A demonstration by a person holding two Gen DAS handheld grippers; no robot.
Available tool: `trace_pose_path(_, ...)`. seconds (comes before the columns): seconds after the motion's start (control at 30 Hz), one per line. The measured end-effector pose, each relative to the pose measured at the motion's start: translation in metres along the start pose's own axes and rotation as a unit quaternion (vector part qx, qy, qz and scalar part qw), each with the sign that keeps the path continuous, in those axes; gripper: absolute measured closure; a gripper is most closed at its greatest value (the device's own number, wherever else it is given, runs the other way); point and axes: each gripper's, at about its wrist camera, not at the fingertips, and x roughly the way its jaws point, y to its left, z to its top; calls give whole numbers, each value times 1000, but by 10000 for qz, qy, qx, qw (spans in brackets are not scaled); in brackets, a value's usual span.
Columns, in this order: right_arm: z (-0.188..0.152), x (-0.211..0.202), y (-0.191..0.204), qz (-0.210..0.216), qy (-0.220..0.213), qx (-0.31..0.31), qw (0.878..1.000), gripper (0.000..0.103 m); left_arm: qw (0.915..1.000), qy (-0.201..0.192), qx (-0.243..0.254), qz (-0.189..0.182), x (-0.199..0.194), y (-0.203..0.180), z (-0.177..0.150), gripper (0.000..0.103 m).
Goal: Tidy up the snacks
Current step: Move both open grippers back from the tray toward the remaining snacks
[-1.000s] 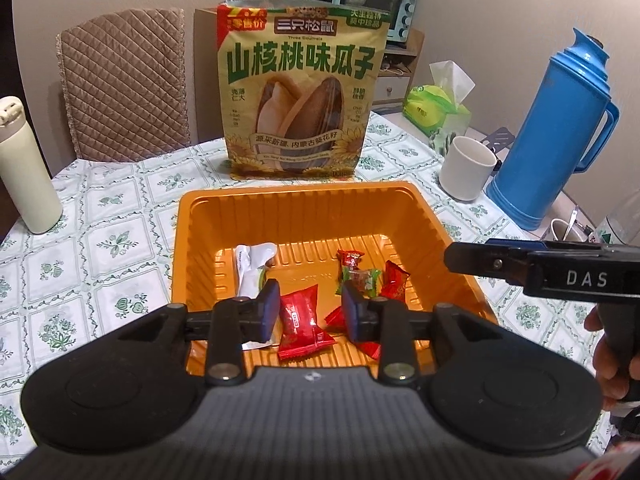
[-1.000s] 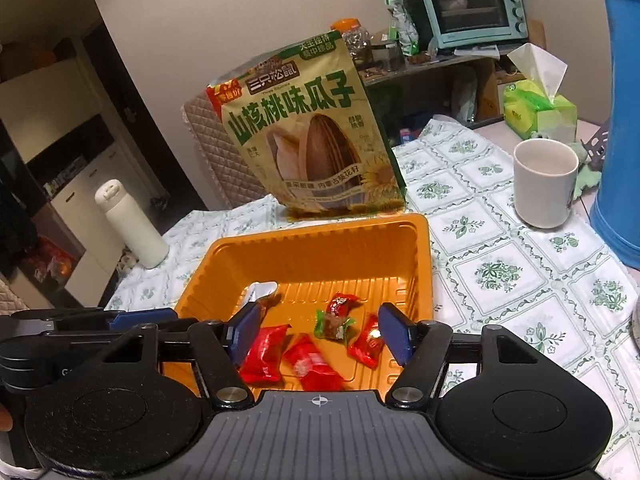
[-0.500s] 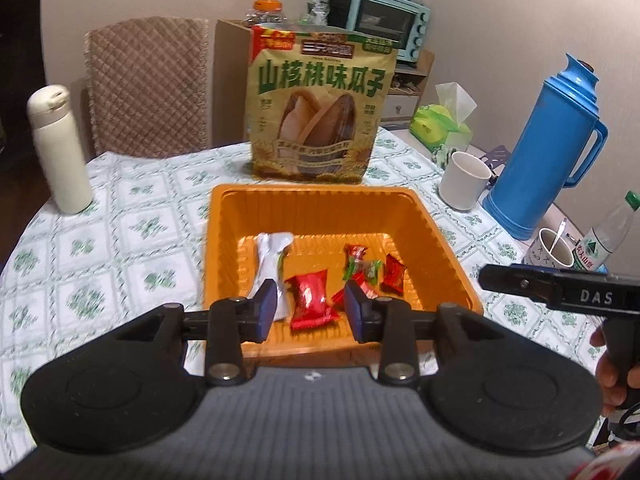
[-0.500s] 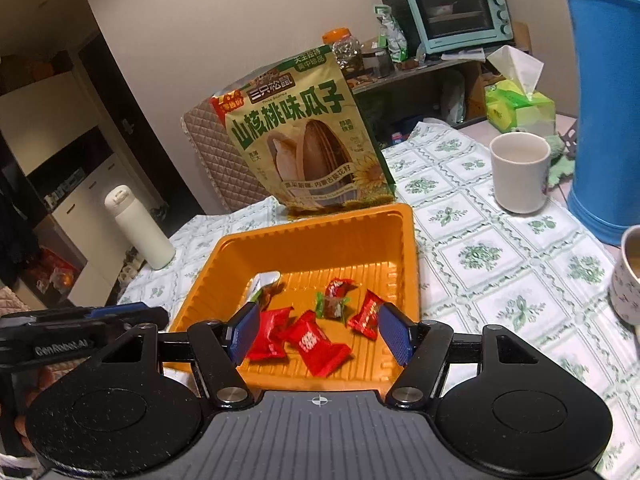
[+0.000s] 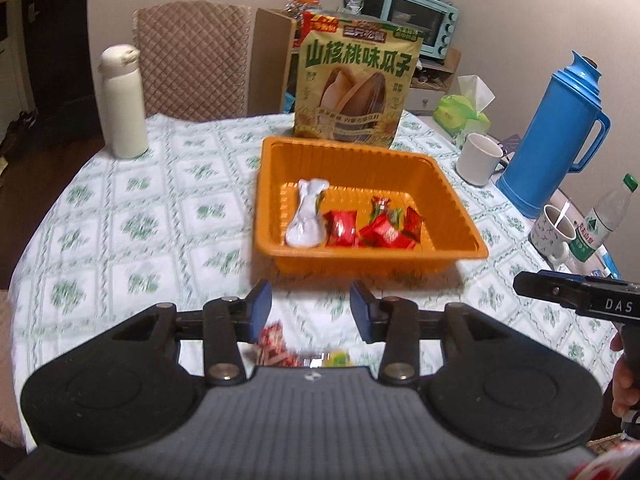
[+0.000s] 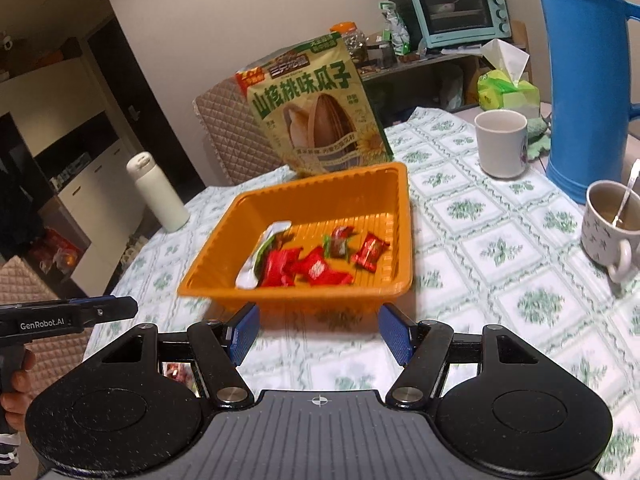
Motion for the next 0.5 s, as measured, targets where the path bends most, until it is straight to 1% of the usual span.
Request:
trace_pose_path(0.13,-15,-7,8,-11,104,-155,9998,37,9999,57,-70,121,-12,2,-15,59)
trace_pose_path(0.3,-31,-10,17,-28,274,-364,9990,37,9996,112,-78,252,-23,-1,-32,58)
trace_pose_path(0.4,-41,-11,21,1,383,-401,9985,37,9994,145,-80,301,-28,-2,-40,53)
trace_pose_path(0.5,-49,-12,23,18,475,-446,9979,37,9992,198,-116,325,-32,-2,-50,52)
